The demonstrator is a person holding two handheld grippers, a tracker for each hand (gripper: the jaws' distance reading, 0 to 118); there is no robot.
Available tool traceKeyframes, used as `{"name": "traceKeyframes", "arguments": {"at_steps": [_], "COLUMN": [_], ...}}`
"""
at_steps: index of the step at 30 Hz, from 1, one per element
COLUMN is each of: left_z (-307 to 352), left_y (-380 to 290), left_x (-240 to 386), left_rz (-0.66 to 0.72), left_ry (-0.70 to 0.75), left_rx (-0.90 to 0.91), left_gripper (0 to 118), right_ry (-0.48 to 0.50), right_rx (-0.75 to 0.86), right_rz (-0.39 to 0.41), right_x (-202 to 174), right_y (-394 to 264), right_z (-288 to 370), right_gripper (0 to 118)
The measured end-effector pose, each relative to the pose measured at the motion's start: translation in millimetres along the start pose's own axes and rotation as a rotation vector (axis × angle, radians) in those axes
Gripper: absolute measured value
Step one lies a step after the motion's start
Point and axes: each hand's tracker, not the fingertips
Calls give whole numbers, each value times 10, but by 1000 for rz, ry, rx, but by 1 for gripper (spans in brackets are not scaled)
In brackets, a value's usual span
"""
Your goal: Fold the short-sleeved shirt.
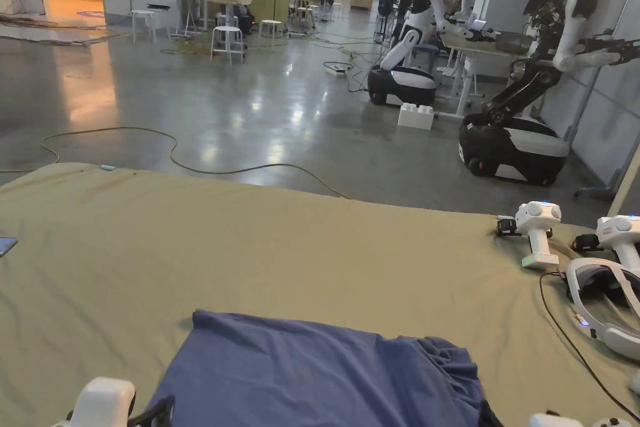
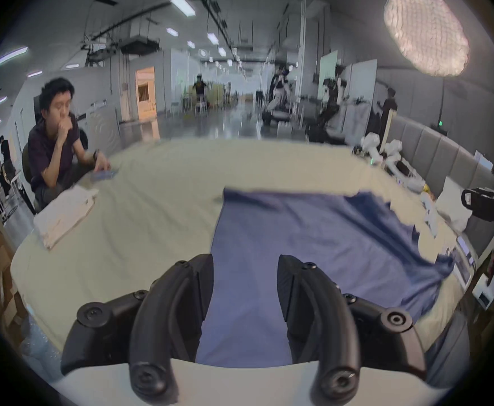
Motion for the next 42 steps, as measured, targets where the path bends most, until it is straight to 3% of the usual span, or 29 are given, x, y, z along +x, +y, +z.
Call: {"name": "traceKeyframes", "arguments": {"at_steps": [3, 5, 6, 7, 8, 10, 11, 13, 19, 24, 30, 32, 34, 36, 42], "left_z": [57, 117, 127, 132, 115, 109, 111, 105, -251, -1185, -2371, -2791, -3187, -3499, -4042], "left_y": [251, 396, 460, 506, 545, 600, 620, 616, 363, 306, 865, 1056, 1183, 1223, 997], "left_x": [163, 312, 362, 403, 445, 498, 491, 515, 427, 54, -359, -439, -521, -554, -465], "left_rz": [28, 29, 21, 10, -2, -6, -1, 1, -36, 26, 26, 27, 60, 100, 151], "left_ry": [-6, 1, 17, 33, 46, 67, 34, 36, 41, 11, -11, -7, -30, -44, 5], "left_rx": [143, 207, 234, 258, 282, 298, 311, 319, 171, -89, -238, -325, -421, -495, -692], "left_gripper": [49, 44, 31, 22, 19, 4, 3, 3, 0, 0, 0, 9, 41, 59, 65], "right_ry": [19, 26, 26, 30, 33, 16, 5, 45, 83, 102, 85, 77, 65, 53, 16], "right_rx": [111, 173, 178, 184, 195, 205, 220, 233, 168, 64, -13, -42, -64, -81, -144], "right_rz": [-47, -50, -49, -50, -52, -54, -63, -82, -16, -10, 3, 4, 10, 16, 36], "right_x": [-183, -303, -359, -404, -449, -528, -553, -552, -645, -643, -544, -502, -458, -419, -274], "right_y": [191, 280, 324, 359, 387, 416, 414, 405, 258, 64, -55, -94, -141, -195, -348], "right_z": [2, -3, -15, -37, -58, -89, -110, -132, -316, -616, -945, -1046, -1117, -1162, -1218], "right_gripper": [71, 61, 50, 31, 14, 7, 1, 0, 0, 0, 0, 0, 0, 0, 0]}}
